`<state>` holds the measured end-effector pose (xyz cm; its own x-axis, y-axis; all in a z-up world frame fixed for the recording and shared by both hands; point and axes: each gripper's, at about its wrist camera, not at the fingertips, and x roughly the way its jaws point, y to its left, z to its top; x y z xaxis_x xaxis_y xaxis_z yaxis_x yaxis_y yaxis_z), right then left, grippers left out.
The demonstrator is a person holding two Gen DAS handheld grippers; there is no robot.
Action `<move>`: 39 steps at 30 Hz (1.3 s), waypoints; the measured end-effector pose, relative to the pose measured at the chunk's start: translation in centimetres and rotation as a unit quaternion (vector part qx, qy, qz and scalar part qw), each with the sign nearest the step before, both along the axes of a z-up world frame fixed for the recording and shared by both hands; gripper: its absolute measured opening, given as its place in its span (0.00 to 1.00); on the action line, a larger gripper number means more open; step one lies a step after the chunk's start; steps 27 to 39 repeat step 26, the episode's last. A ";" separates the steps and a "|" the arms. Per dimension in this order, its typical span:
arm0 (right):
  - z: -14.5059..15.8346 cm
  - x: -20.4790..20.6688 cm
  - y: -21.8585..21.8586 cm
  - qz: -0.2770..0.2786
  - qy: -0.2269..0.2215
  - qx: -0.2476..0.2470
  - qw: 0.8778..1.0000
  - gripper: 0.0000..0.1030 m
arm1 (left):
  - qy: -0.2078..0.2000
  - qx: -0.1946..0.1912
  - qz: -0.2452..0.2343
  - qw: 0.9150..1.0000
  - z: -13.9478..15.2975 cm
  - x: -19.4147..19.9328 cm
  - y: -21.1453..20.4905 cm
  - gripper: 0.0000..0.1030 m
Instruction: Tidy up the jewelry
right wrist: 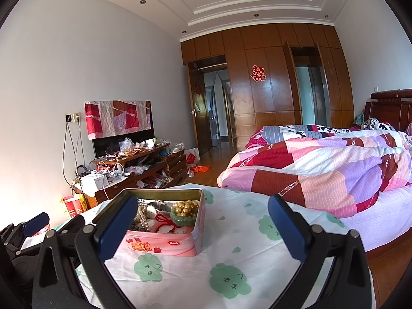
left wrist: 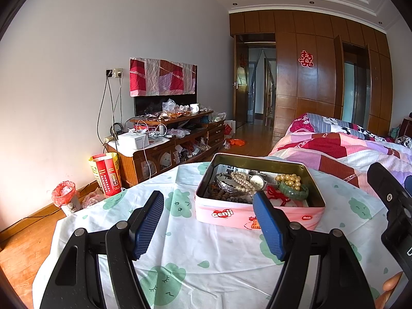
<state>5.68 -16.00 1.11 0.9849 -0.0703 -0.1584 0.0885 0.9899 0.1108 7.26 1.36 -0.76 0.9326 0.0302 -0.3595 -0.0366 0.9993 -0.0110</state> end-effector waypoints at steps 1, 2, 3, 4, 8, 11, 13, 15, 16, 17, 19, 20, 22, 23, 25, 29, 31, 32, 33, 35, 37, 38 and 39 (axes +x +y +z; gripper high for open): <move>0.0 0.0 0.0 0.000 0.000 0.000 1.000 1.00 | 0.001 0.000 0.001 1.000 0.0 0.0 0.0 0.70; 0.0 0.0 0.0 0.000 0.001 0.000 1.000 1.00 | 0.002 -0.001 0.001 1.000 0.0 0.0 0.1 0.70; 0.0 0.0 0.0 0.000 0.001 0.000 1.000 1.00 | 0.003 -0.003 0.001 1.000 0.1 0.0 0.2 0.70; 0.0 0.0 0.0 0.000 0.000 0.000 1.000 1.00 | 0.004 -0.006 0.000 1.000 0.1 0.1 0.3 0.70; 0.0 0.0 0.0 0.000 0.000 -0.001 1.000 1.00 | 0.006 -0.004 0.004 1.000 0.1 0.1 0.2 0.70; 0.0 0.0 0.0 0.000 0.001 0.000 1.000 1.00 | 0.002 0.000 0.008 1.000 0.2 0.1 0.0 0.70; 0.0 0.0 0.0 0.000 0.001 0.000 1.000 1.00 | 0.001 -0.002 0.008 1.000 0.2 0.0 -0.1 0.70; 0.0 0.0 0.0 0.000 0.001 0.000 1.000 1.00 | 0.002 -0.002 0.005 1.000 0.2 0.1 -0.2 0.70; 0.0 0.0 0.0 0.000 0.001 0.000 1.000 1.00 | 0.003 -0.003 0.004 1.000 0.2 0.1 -0.2 0.70; 0.0 0.0 0.0 0.000 0.001 0.000 1.000 1.00 | 0.004 -0.005 0.000 1.000 0.1 0.1 -0.1 0.70; 0.0 0.0 0.0 0.000 0.001 0.000 1.000 1.00 | 0.006 -0.010 -0.005 1.000 0.0 0.2 -0.1 0.70; 0.0 0.0 0.0 0.000 0.001 0.000 1.000 1.00 | 0.007 -0.012 -0.008 1.000 0.0 0.2 0.0 0.70; 0.0 0.0 0.0 0.000 0.002 0.000 1.000 1.00 | 0.008 -0.014 -0.009 1.000 0.0 0.3 0.0 0.70; 0.0 0.0 0.0 0.000 0.002 0.000 1.000 1.00 | 0.008 -0.012 -0.007 1.000 0.0 0.3 -0.1 0.70; -0.2 -0.1 -0.1 -0.002 0.004 0.001 1.000 1.00 | 0.008 -0.009 -0.007 1.000 0.0 0.3 -0.2 0.70; -0.3 0.0 -0.2 -0.003 0.005 0.002 1.000 1.00 | 0.009 -0.008 -0.007 1.000 -0.1 0.4 -0.3 0.70; -0.3 0.0 -0.2 -0.003 0.005 0.002 1.000 1.00 | 0.009 -0.008 -0.007 1.000 -0.1 0.4 -0.3 0.70; -0.3 0.0 -0.2 -0.003 0.005 0.002 1.000 1.00 | 0.009 -0.008 -0.007 1.000 -0.1 0.4 -0.3 0.70; -0.3 0.0 -0.2 -0.003 0.005 0.002 1.000 1.00 | 0.009 -0.008 -0.007 1.000 -0.1 0.4 -0.3 0.70; -0.3 0.0 -0.2 -0.003 0.005 0.002 1.000 1.00 | 0.009 -0.008 -0.007 1.000 -0.1 0.4 -0.3 0.70; -0.3 0.0 -0.2 -0.003 0.005 0.002 1.000 1.00 | 0.009 -0.008 -0.007 1.000 -0.1 0.4 -0.3 0.70; -0.3 0.0 -0.2 -0.003 0.005 0.002 1.000 1.00 | 0.009 -0.008 -0.007 1.000 -0.1 0.4 -0.3 0.70; -0.3 0.0 -0.2 -0.003 0.005 0.002 1.000 1.00 | 0.009 -0.008 -0.007 1.000 -0.1 0.4 -0.3 0.70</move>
